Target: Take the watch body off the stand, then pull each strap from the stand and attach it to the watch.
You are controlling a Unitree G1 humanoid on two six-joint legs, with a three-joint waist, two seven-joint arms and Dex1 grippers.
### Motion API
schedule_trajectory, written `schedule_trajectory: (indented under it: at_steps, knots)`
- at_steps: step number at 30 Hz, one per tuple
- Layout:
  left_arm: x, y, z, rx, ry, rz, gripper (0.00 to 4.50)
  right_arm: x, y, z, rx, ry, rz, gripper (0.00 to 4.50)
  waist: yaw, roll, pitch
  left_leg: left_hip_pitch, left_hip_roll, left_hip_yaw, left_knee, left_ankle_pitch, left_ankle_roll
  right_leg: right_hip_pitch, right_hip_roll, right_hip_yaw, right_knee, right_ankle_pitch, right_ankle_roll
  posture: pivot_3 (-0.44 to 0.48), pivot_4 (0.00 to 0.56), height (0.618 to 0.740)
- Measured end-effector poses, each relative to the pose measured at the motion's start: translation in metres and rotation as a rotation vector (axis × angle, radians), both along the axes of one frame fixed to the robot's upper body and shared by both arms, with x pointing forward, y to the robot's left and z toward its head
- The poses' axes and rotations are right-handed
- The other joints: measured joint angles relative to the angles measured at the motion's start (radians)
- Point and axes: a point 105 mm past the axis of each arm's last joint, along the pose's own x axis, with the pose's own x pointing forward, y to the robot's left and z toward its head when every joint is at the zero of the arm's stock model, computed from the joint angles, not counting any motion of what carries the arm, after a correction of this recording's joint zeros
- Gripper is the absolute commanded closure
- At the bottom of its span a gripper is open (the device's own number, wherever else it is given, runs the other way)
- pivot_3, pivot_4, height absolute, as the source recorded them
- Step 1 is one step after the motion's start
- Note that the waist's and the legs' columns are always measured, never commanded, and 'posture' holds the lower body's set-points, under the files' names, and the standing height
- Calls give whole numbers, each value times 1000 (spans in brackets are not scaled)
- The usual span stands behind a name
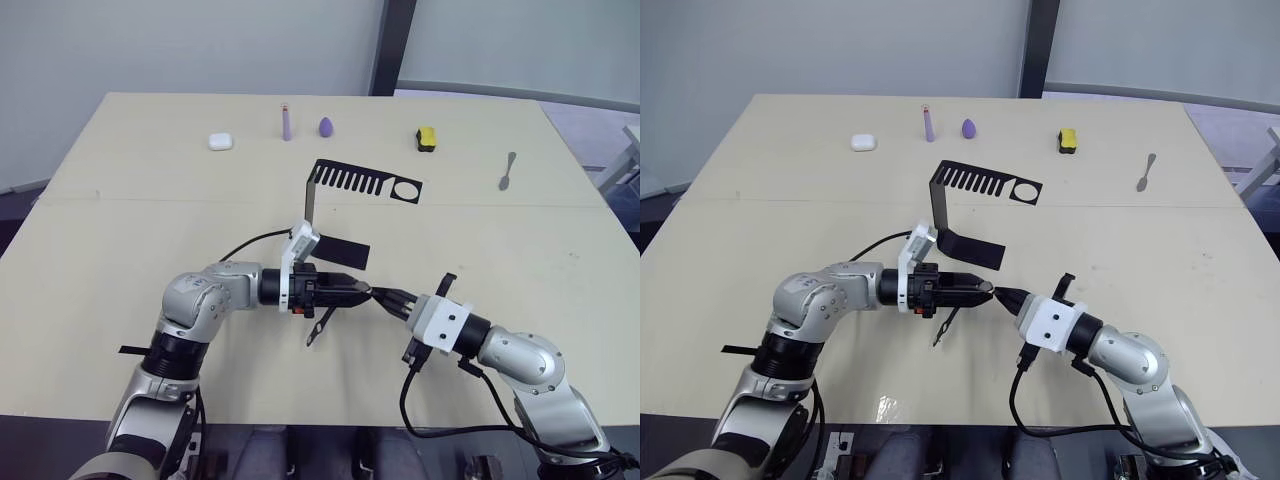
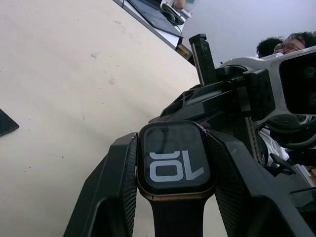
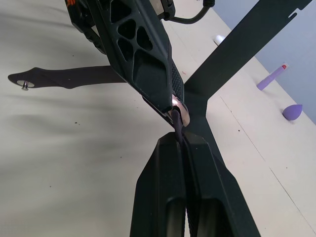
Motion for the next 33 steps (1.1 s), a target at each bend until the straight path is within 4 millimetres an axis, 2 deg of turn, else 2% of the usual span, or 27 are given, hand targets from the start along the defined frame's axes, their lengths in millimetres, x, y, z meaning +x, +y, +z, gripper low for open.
schedule_trajectory:
  at_steps: [33]
  knots:
    - [1,-3,-1,6,-6,30,2894,4,-1,0,-7,9,-19,4500,0,0,0,0,0,0,0,0,0,0,0,0,0,0,0,0,150,740]
